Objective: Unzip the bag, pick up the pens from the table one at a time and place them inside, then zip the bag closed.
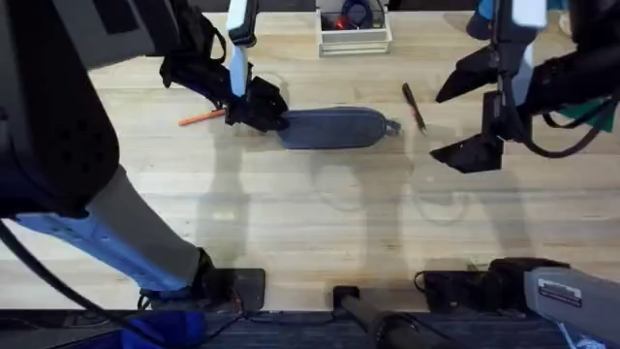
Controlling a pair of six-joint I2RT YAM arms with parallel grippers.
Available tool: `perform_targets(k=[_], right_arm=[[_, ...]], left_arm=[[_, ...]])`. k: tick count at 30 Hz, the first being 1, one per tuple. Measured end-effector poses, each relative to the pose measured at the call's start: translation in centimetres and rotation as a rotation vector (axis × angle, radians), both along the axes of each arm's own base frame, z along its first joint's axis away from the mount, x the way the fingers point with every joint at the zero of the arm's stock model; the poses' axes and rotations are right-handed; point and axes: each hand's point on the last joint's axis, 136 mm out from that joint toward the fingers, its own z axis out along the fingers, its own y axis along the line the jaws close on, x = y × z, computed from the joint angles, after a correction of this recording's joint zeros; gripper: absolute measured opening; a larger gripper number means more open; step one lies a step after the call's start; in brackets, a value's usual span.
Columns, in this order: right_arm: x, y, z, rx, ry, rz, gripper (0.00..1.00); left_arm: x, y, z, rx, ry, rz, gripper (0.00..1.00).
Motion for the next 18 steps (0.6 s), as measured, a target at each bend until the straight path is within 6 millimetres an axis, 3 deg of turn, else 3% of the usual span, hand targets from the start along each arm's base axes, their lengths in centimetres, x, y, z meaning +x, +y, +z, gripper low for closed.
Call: perform_targets(k=[10,18], right_arm=[[0.9,0.0,-3.0,-0.018,0.058,0.088,0.998],[3.9,0.0,-5.8,-0.022,0.045,0.105,0.997]], left_arm=[[0.0,0.0,0.0,0.0,0.0,0.0,0.042],[0.0,0.0,0.0,0.0,0.0,0.0,0.042]])
